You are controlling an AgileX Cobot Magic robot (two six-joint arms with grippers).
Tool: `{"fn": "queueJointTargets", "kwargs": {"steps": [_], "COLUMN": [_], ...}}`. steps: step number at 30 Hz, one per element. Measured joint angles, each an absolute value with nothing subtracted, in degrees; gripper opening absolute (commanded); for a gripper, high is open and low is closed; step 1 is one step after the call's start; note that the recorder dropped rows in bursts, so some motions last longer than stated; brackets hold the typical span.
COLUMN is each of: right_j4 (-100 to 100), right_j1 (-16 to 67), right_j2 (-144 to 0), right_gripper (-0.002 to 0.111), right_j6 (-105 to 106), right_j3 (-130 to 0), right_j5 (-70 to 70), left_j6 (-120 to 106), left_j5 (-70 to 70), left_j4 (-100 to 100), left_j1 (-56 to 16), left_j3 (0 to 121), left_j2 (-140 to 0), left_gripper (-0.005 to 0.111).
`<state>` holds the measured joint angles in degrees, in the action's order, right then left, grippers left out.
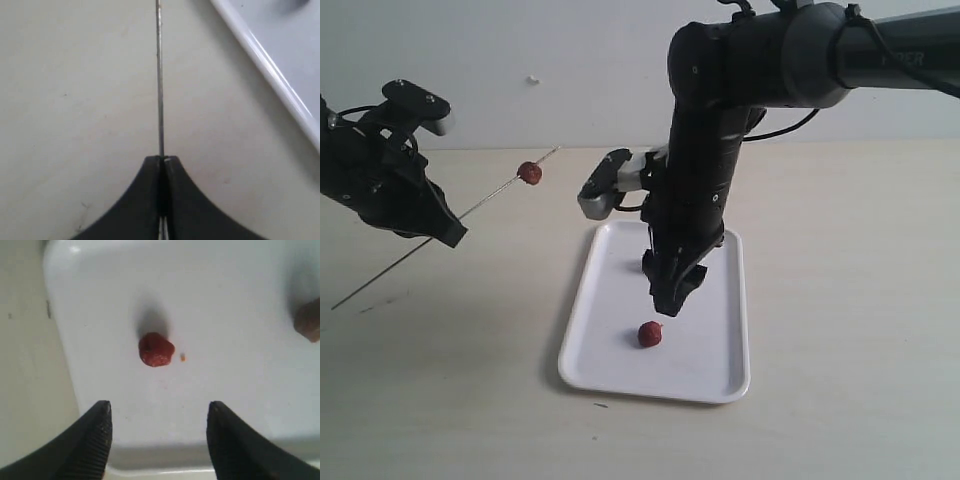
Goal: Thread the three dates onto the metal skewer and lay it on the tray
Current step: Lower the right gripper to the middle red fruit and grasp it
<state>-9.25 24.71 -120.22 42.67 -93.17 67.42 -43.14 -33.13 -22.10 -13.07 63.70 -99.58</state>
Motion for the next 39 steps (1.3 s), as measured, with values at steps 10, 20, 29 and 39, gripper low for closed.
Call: {"fn": "queueJointTargets", "kwargs": {"steps": [10,20,29,39], "right_j4": [-11.2,1.5,11.6,13.7], "right_j1": [28.3,28.3,28.3,28.6], "right_j2": [-120.2,-121.1,-126.1,-133.1], "right_gripper": [0.056,0.056,0.056,0.056], "right_j6": [65.1,58.4,51.1,49.1], "right_j3": [-93.2,-93.2,-101.6,-108.2], "right_j5": [60.9,48.7,54.8,62.2], "left_j6": [-43.2,-43.5,-43.5,-34.1], "left_j5": [-33.1,-32.7,-32.2,-30.7], "left_j4": [-22.5,-22.5,-22.5,-22.0], "left_j1": [-13.1,-13.1,-13.1,-11.5], "left_j3": [63.7,63.7,63.7,63.7], "left_j2": [-99.6,-99.6,-99.6,-99.6], "left_gripper": [0.000,0.000,0.000,0.000]}}
